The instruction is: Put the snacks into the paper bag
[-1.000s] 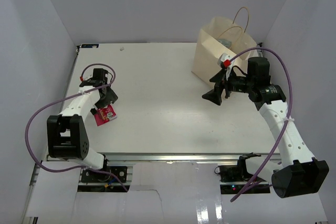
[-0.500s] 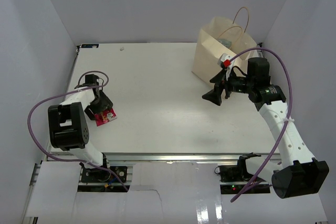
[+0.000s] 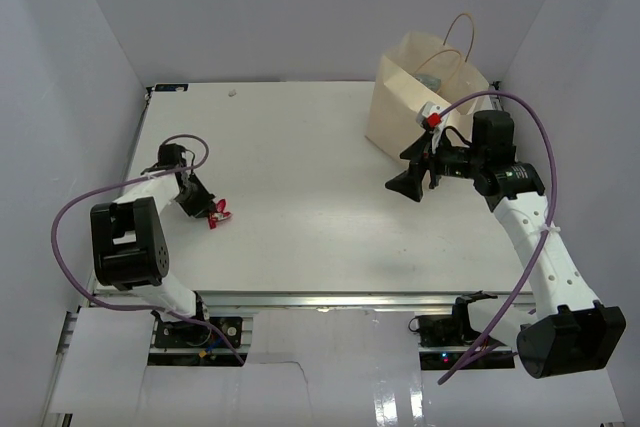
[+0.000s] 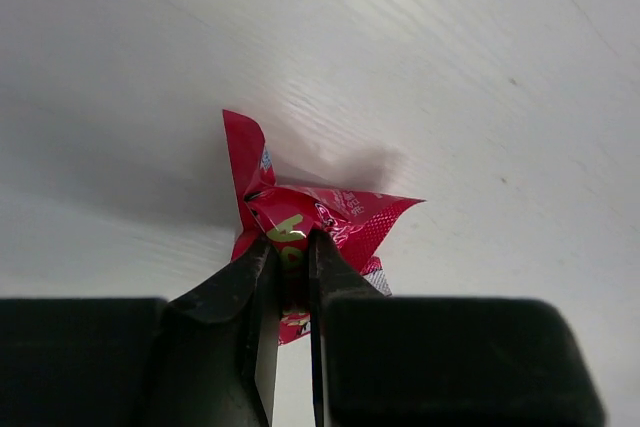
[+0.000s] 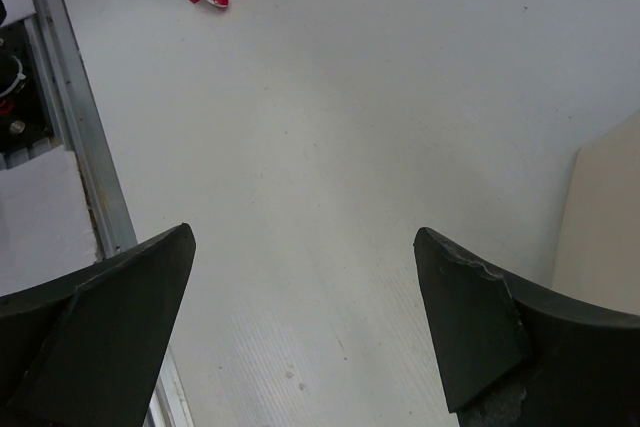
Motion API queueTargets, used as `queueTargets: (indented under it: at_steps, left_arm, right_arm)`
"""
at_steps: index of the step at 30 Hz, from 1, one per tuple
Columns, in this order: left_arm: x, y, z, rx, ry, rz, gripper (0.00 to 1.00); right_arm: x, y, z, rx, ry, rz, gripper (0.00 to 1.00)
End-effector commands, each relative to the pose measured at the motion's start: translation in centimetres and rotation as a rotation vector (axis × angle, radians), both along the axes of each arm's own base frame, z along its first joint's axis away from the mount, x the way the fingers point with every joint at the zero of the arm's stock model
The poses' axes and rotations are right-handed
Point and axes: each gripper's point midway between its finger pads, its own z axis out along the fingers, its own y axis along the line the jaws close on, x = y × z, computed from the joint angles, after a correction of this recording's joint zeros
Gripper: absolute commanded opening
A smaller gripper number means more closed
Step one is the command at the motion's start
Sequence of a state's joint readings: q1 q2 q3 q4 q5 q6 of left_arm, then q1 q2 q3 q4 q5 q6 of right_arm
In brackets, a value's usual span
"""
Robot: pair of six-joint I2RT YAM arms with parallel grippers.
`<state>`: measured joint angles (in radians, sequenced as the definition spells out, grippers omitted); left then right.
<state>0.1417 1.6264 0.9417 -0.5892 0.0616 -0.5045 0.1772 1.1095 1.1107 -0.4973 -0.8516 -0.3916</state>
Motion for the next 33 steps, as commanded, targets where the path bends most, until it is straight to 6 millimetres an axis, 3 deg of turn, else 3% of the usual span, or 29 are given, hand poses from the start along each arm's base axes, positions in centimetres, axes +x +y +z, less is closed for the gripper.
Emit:
queueTargets:
  at_steps: [1, 2, 3, 5, 7, 9, 12, 13, 15, 19, 24, 28, 33]
  left_arm:
    - [1.0, -4.4, 2.9, -0.229, -0.141, -0.089, 0.08]
    - [1.9, -5.4, 4.5, -0.282, -0.224, -0.116, 0.08]
    - [1.8, -7.7, 6.1, -0.418, -0.269, -0.175, 0.07]
    - [2.1, -10.3, 8.8, -0.576, -0.383, -0.224, 0.06]
    - [0.8, -13.9, 11.6, -0.773, -0.411, -0.315, 0.05]
    - [0.2, -16.8, 13.8, -0.843, -0.466, -0.436, 0.05]
    - [-1.3, -22.2, 15.9, -0.876, -0.474, -0.585, 0.05]
    - [-0.9, -23.2, 16.3, -0.857, -0.498, -0.598, 0.05]
    - [-1.2, -25.9, 17.2, -0.868, -0.508, -0.631, 0.05]
    - [-0.5, -29.4, 18.5, -0.86, -0.541, -0.669, 0.04]
    - [-0.6, -32.9, 19.8, -0.877, -0.545, -0.72, 0.04]
    - [-1.0, -34.6, 20.1, -0.89, -0.534, -0.754, 0.04]
    - [-1.3, -35.3, 19.7, -0.9, -0.514, -0.768, 0.04]
  right_arm:
    - [-1.0, 0.8, 0.6, 0.063, 0.027, 0.05, 0.96]
    - [-1.3, 1.1, 0.3, 0.082, 0.057, 0.062, 0.96]
    - [-1.6, 1.4, 0.2, 0.103, 0.088, 0.075, 0.96]
    - [-2.4, 2.4, -0.2, 0.148, 0.16, 0.117, 0.96]
    - [-3.0, 3.4, -0.7, 0.164, 0.205, 0.158, 0.97]
    - [-2.8, 4.0, -0.8, 0.177, 0.253, 0.149, 0.97]
    - [-1.0, 5.1, -1.4, 0.188, 0.359, 0.02, 1.0]
    - [-0.3, 5.7, -2.2, 0.174, 0.399, -0.043, 1.0]
    - [0.1, 6.7, -2.3, 0.194, 0.481, -0.105, 0.94]
    - [0.3, 8.8, -3.1, 0.228, 0.608, -0.136, 0.92]
    - [1.2, 9.7, -3.9, 0.251, 0.672, -0.16, 0.89]
    - [1.8, 10.1, -3.4, 0.266, 0.655, -0.161, 0.77]
    - [2.7, 10.1, -3.2, 0.266, 0.63, -0.179, 0.64]
